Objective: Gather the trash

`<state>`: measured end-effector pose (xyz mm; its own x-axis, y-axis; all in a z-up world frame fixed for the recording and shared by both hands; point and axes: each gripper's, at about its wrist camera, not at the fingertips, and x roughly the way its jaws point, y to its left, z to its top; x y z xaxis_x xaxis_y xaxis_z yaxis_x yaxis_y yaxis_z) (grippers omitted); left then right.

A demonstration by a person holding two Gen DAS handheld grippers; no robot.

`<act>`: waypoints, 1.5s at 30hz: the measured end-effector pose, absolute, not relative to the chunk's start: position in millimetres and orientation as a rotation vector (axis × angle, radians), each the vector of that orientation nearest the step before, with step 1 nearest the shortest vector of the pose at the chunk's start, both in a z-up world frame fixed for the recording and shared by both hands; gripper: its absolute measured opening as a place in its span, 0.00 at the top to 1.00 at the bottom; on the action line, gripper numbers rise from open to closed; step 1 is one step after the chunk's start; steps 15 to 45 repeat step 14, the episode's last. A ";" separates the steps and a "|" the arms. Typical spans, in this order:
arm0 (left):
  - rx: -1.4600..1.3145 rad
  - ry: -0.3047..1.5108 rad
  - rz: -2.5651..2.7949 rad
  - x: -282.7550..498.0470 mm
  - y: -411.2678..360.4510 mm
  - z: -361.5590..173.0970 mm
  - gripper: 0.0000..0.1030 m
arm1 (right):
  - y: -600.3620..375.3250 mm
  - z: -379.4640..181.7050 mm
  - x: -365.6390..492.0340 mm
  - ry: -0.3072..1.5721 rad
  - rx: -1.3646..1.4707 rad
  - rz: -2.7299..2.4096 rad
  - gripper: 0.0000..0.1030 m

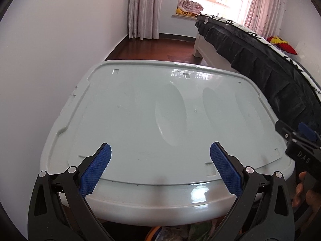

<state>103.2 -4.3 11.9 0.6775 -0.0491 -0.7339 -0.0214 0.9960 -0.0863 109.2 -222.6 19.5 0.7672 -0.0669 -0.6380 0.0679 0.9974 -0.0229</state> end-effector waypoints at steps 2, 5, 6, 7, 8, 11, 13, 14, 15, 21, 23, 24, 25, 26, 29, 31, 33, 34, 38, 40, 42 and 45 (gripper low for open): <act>-0.101 0.830 -0.029 104.4 -3.5 10.5 0.07 | -223.9 19.0 110.4 0.697 0.009 -0.074 0.05; -0.100 0.826 -0.023 106.2 -3.4 10.0 0.07 | -224.4 18.4 110.3 0.701 0.017 -0.073 0.05; -0.087 0.819 -0.013 105.7 -4.4 10.4 0.07 | -225.1 18.3 110.8 0.701 0.018 -0.075 0.05; -0.074 0.806 0.000 104.5 -5.4 11.9 0.07 | -225.5 18.2 111.1 0.702 0.019 -0.076 0.05; -0.057 0.789 0.025 102.8 -6.6 13.7 0.07 | -226.3 18.0 111.2 0.702 0.023 -0.078 0.05; -0.041 0.778 0.010 102.4 -7.1 16.5 0.07 | -228.6 17.1 111.9 0.706 0.029 -0.084 0.05; -0.051 0.781 0.008 103.5 -4.3 15.8 0.07 | -230.3 16.7 113.1 0.710 0.031 -0.087 0.05; -0.054 0.786 0.012 104.3 -2.4 14.7 0.07 | -230.4 16.5 113.2 0.709 0.029 -0.088 0.05; -0.054 0.786 0.012 104.3 -2.4 14.7 0.07 | -230.4 16.5 113.2 0.709 0.029 -0.088 0.05; -0.054 0.786 0.012 104.3 -2.4 14.7 0.07 | -230.4 16.5 113.2 0.709 0.029 -0.088 0.05; -0.054 0.786 0.012 104.3 -2.4 14.7 0.07 | -230.4 16.5 113.2 0.709 0.029 -0.088 0.05; -0.054 0.786 0.012 104.3 -2.4 14.7 0.07 | -230.4 16.5 113.2 0.709 0.029 -0.088 0.05; -0.054 0.786 0.012 104.3 -2.4 14.7 0.07 | -230.4 16.5 113.2 0.709 0.029 -0.088 0.05; -0.054 0.786 0.012 104.3 -2.4 14.7 0.07 | -230.4 16.5 113.2 0.709 0.029 -0.088 0.05; -0.054 0.786 0.012 104.3 -2.4 14.7 0.07 | -230.4 16.5 113.2 0.709 0.029 -0.088 0.05; -0.054 0.786 0.012 104.3 -2.4 14.7 0.07 | -230.4 16.5 113.2 0.709 0.029 -0.088 0.05; -0.054 0.786 0.012 104.3 -2.4 14.7 0.07 | -230.4 16.5 113.2 0.709 0.029 -0.088 0.05; -0.054 0.786 0.012 104.3 -2.4 14.7 0.07 | -230.4 16.5 113.2 0.709 0.029 -0.088 0.05; -0.054 0.786 0.012 104.3 -2.4 14.7 0.07 | -230.4 16.5 113.2 0.709 0.029 -0.088 0.05; -0.054 0.786 0.012 104.3 -2.4 14.7 0.07 | -230.4 16.5 113.2 0.709 0.029 -0.088 0.05; -0.054 0.786 0.012 104.3 -2.4 14.7 0.07 | -230.4 16.5 113.2 0.709 0.029 -0.088 0.05; -0.054 0.786 0.012 104.3 -2.4 14.7 0.07 | -230.4 16.5 113.2 0.709 0.029 -0.088 0.05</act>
